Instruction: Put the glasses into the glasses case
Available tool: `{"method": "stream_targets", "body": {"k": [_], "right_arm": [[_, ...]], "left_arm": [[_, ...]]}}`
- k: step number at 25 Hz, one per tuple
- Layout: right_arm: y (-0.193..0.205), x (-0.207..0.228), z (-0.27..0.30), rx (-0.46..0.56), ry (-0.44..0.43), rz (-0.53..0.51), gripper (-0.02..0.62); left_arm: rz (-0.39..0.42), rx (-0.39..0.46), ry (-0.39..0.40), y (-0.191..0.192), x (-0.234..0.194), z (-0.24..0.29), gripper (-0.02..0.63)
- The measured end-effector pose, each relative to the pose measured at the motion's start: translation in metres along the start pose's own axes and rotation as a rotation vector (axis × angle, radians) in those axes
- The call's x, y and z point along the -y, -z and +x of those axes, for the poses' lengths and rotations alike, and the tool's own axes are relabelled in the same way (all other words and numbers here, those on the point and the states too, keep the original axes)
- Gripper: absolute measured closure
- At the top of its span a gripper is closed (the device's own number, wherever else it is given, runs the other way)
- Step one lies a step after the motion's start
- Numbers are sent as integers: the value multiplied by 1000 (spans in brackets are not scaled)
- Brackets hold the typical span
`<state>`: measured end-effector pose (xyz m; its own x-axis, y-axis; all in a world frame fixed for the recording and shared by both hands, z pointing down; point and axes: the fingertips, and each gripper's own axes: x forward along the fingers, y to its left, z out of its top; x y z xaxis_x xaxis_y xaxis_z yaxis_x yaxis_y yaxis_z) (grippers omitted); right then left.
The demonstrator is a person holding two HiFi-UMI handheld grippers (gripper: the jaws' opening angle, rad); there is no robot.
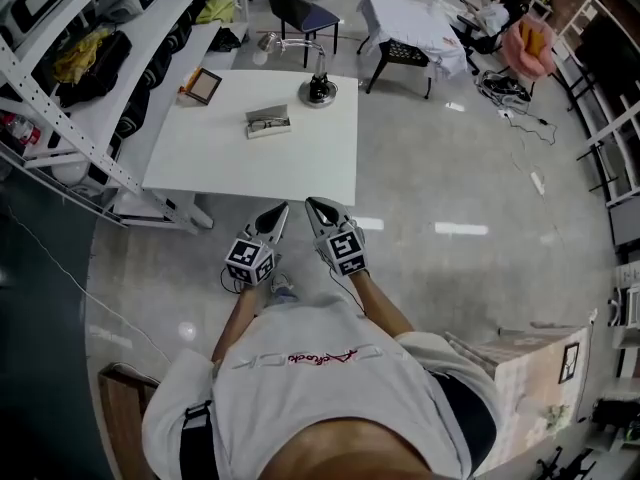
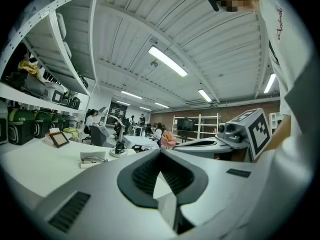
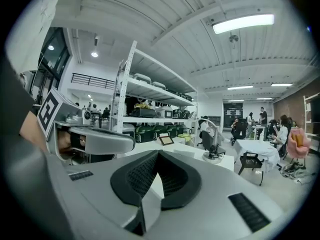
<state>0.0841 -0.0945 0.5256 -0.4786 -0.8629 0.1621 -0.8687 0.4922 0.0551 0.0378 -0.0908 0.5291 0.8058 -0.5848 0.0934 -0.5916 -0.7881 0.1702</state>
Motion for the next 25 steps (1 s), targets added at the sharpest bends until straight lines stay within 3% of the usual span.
{"method": "stream_targets", "body": {"k": [11,25], "right_arm": [[32,-32,-93,-17,45,28,589],[41,-53,-149,-19,56,6,590]], "left_arm": [[6,-43,9,34,77,-45,597],[1,-27,40,49,138,-63,597]]}}
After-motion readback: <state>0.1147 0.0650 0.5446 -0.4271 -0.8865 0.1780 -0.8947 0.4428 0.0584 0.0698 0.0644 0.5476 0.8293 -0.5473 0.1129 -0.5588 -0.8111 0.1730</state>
